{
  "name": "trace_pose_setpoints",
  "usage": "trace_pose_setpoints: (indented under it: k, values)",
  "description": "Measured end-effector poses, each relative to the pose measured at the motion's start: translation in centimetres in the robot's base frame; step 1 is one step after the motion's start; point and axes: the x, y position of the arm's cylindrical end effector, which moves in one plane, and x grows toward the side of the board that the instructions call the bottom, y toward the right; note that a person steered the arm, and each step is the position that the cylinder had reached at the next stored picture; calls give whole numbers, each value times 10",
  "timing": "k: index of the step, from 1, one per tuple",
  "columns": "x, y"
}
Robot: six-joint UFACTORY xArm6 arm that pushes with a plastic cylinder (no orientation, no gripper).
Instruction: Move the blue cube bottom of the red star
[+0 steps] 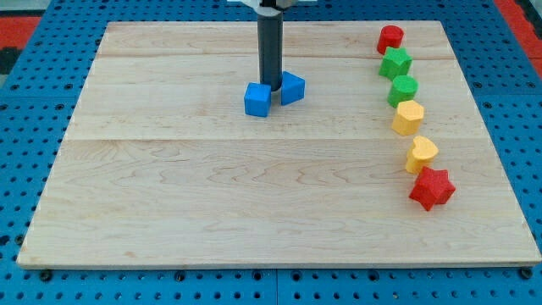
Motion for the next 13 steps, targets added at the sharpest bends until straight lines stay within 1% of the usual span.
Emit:
trace_pose_setpoints:
  k: [1,2,4,5,6,7,8,10,11,12,13]
  values:
    - [27,0]
    - [45,0]
    - [58,0]
    - [53,-4]
    - [30,-22]
    - [-7,-31]
    - [20,-60]
    - [99,-24]
    - [88,-71]
    - [117,-83]
    - [187,-40]
